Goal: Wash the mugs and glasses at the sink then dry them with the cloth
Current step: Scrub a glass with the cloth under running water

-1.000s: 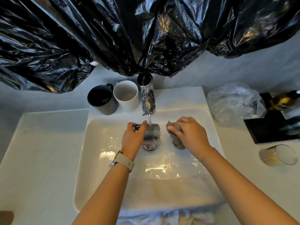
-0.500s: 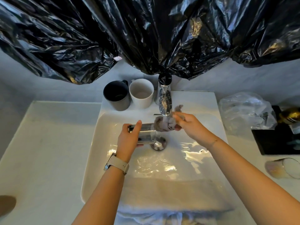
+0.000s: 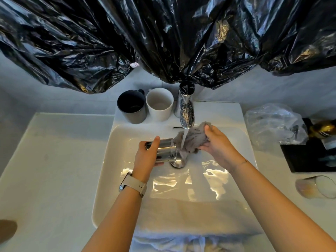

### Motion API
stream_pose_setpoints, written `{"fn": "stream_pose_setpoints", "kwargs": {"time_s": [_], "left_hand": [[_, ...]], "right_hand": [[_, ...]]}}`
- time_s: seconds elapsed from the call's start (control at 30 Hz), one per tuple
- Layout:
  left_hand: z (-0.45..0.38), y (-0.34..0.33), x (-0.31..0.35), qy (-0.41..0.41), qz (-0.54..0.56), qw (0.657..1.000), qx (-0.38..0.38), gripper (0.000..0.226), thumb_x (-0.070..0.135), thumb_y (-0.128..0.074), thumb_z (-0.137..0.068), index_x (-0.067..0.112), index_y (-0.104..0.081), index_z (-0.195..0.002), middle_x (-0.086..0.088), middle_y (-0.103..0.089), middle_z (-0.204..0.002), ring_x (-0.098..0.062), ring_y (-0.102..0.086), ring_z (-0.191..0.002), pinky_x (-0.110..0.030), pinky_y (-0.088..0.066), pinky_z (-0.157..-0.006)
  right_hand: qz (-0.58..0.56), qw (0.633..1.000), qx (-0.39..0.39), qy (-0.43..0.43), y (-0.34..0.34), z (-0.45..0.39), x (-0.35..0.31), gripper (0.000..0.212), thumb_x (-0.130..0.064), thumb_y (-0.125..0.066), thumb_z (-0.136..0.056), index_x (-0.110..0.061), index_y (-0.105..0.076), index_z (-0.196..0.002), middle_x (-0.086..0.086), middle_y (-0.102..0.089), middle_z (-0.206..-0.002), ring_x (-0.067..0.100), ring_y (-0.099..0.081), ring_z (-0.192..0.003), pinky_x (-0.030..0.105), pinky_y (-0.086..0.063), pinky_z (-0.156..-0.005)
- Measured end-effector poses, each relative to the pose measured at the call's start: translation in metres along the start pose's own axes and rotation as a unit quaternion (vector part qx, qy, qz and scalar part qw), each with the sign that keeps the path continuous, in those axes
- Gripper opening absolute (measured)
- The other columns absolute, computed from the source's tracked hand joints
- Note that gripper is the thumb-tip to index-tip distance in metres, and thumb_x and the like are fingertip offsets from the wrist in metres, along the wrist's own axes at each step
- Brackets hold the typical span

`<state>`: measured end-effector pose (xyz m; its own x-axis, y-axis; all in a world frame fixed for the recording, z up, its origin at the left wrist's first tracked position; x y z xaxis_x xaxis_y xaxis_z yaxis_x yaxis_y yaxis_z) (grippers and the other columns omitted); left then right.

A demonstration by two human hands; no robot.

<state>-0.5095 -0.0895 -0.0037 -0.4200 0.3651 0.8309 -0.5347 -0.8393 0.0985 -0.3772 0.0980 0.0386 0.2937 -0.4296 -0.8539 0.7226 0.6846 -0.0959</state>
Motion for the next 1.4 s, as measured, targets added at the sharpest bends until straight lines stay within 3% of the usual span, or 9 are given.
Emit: {"fn": "stream_pose_setpoints", "kwargs": {"time_s": [0.17, 0.4, 0.53, 0.7, 0.8, 0.9, 1.13, 1.3, 1.4], "left_hand": [[0.008, -0.023, -0.004, 0.039, 0.038, 0.998, -0.032, 0.048, 0.048, -0.052, -0.097, 0.011, -0.04, -0.126, -0.012, -0.062, -0.117, -0.024, -0.069, -0.094, -0.024, -0.057, -0.055], [0.026, -0.062, 0.0, 0.07, 0.081, 0.991, -0.086, 0.043, 0.043, -0.043, -0.103, 0.008, -0.037, -0.127, -0.016, -0.061, -0.114, -0.028, -0.067, -0.095, -0.04, -0.06, -0.074], [0.029, -0.067, 0.001, 0.035, 0.064, 0.991, -0.116, 0.048, 0.039, -0.044, -0.104, 0.0, -0.047, -0.13, -0.03, -0.054, -0.127, -0.035, -0.062, -0.107, -0.047, -0.057, -0.074], [0.034, -0.068, -0.004, 0.065, 0.093, 0.986, -0.12, 0.053, 0.047, -0.043, -0.102, 0.007, -0.043, -0.137, -0.021, -0.058, -0.13, -0.034, -0.062, -0.116, -0.06, -0.051, -0.095], [0.031, -0.07, -0.003, 0.056, 0.097, 0.986, -0.121, 0.045, 0.047, -0.043, -0.102, 0.012, -0.045, -0.13, -0.016, -0.063, -0.123, -0.026, -0.068, -0.106, -0.048, -0.057, -0.089], [0.027, -0.067, 0.004, 0.016, 0.06, 0.992, -0.108, 0.037, 0.047, -0.044, -0.101, 0.016, -0.046, -0.122, -0.008, -0.063, -0.118, -0.019, -0.068, -0.101, -0.038, -0.06, -0.081], [0.022, -0.059, 0.021, -0.048, -0.019, 0.994, -0.098, 0.023, 0.049, -0.044, -0.1, 0.028, -0.049, -0.108, -0.002, -0.064, -0.11, -0.009, -0.066, -0.094, -0.017, -0.052, -0.064], [0.021, -0.061, 0.018, 0.018, -0.017, 0.988, -0.155, 0.043, 0.05, -0.039, -0.101, 0.019, -0.052, -0.128, -0.009, -0.067, -0.118, -0.022, -0.067, -0.103, -0.038, -0.057, -0.084], [0.023, -0.066, 0.017, 0.044, -0.035, 0.983, -0.175, 0.049, 0.051, -0.037, -0.101, 0.016, -0.052, -0.132, -0.013, -0.068, -0.117, -0.025, -0.068, -0.101, -0.04, -0.058, -0.085]], "right_hand": [[-0.085, 0.993, -0.032, 0.071, 0.008, 0.03, -0.026, 0.042, -0.034, -0.033, -0.105, -0.012, -0.046, -0.138, 0.012, -0.061, -0.131, 0.025, -0.058, -0.121, 0.038, -0.053, -0.094], [0.124, 0.98, -0.075, 0.136, -0.034, 0.069, -0.008, 0.017, -0.031, -0.049, -0.1, -0.03, -0.066, -0.103, -0.006, -0.072, -0.094, 0.02, -0.067, -0.094, 0.028, -0.053, -0.078], [0.281, 0.925, -0.128, 0.22, -0.055, 0.073, 0.008, 0.027, -0.024, -0.052, -0.1, -0.04, -0.059, -0.12, -0.03, -0.05, -0.118, -0.003, -0.043, -0.122, 0.015, -0.038, -0.104], [0.336, 0.881, 0.08, 0.323, -0.03, 0.066, -0.008, 0.048, -0.019, -0.076, -0.082, -0.024, -0.052, -0.123, -0.005, -0.045, -0.117, 0.009, -0.044, -0.11, 0.019, -0.044, -0.095], [0.242, 0.931, 0.156, 0.225, -0.007, 0.052, 0.0, 0.061, -0.027, -0.086, -0.069, -0.02, -0.048, -0.115, 0.0, -0.048, -0.115, 0.008, -0.05, -0.102, 0.009, -0.044, -0.084], [0.077, 0.992, 0.034, 0.091, -0.013, 0.036, 0.021, 0.044, -0.014, -0.081, -0.076, -0.029, -0.057, -0.11, -0.007, -0.066, -0.108, 0.005, -0.065, -0.099, 0.012, -0.053, -0.073], [0.104, 0.986, -0.116, 0.06, -0.023, 0.028, 0.023, 0.037, 0.002, -0.07, -0.083, -0.013, -0.067, -0.117, 0.004, -0.075, -0.105, 0.029, -0.068, -0.098, 0.041, -0.059, -0.079], [0.023, 0.947, -0.32, 0.007, -0.039, 0.039, 0.019, 0.046, -0.001, -0.064, -0.079, -0.005, -0.059, -0.124, 0.01, -0.071, -0.111, 0.023, -0.066, -0.103, 0.023, -0.053, -0.077], [0.03, 0.955, -0.294, 0.003, -0.039, 0.038, 0.022, 0.04, -0.003, -0.07, -0.083, -0.014, -0.06, -0.12, -0.001, -0.074, -0.104, 0.014, -0.069, -0.099, 0.02, -0.054, -0.076]]}}
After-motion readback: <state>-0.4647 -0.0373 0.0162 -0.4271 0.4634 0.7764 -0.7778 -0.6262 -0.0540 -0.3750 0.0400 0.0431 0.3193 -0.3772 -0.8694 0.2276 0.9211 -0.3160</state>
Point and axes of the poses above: each hand's wrist, its own z-axis away from the middle knuckle, its own y-axis out of the back of the hand, x = y × z, the point moved 8 cm from there along -z, towards the middle knuckle
